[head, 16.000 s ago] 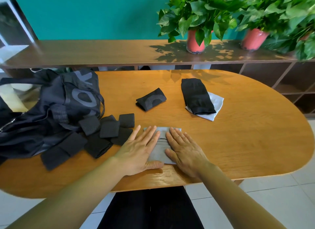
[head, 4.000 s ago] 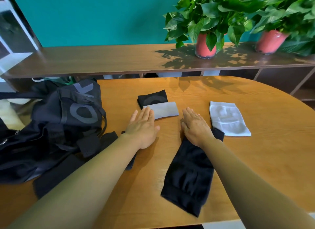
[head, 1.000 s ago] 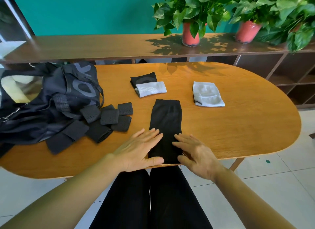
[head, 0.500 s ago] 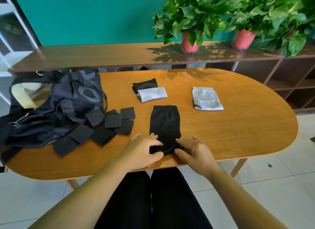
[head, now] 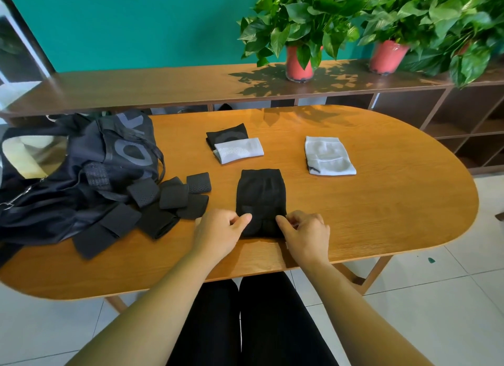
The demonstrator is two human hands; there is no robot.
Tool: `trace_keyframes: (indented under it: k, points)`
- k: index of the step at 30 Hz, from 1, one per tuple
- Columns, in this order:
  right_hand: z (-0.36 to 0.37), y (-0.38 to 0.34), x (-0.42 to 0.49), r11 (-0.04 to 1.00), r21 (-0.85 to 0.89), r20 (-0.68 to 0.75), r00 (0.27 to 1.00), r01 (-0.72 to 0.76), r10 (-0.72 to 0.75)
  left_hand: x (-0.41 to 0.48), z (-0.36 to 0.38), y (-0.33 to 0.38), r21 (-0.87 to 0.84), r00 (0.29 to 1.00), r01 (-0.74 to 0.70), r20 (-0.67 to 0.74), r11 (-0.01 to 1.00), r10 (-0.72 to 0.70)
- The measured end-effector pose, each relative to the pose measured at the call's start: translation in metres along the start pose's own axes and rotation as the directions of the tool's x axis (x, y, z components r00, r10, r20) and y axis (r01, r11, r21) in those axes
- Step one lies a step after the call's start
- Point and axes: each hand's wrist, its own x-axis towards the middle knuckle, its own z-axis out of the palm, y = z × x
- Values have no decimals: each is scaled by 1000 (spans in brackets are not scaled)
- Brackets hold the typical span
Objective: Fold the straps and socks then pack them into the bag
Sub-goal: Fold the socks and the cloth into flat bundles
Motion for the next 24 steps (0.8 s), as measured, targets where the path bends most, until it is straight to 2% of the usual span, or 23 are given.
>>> trace_keyframes:
  k: [2,7,13,15,17,19,20,22,24]
  points:
    - [0,-1,1,1000,0,-4,1000,-15,15,1,5,-1,111,1000,15,-20,994,-13]
    - [3,-1,2,1000,-9,-31,999,-17,17,4,17,-6,260,994,13,-108,966,15]
    - [6,0,0,996,-85,-95,994,40,-48,4,19,-11,491,985,-5,-149,871,89]
    - [6,0,-2,994,-99,-115,992,48,-59,3,18,-10,495,982,9,-169,869,86]
    - [7,0,-1,996,-82,-106,993,33,-42,2,18,-11,396,974,-11,-202,918,99]
    - [5,-1,-1,999,-34,-104,994,31,-34,-1,18,-12,257,943,-184,-227,949,244]
    - [3,-1,-2,998,-12,-124,990,67,-68,-3,18,-13,226,914,-299,-212,927,346]
    - [-1,-1,-4,968,-78,-201,947,240,-251,-7,17,-13,213,864,-478,-60,852,499]
    - [-4,0,-9,887,-208,-147,883,412,-445,-12,15,-14,258,816,-576,128,776,563]
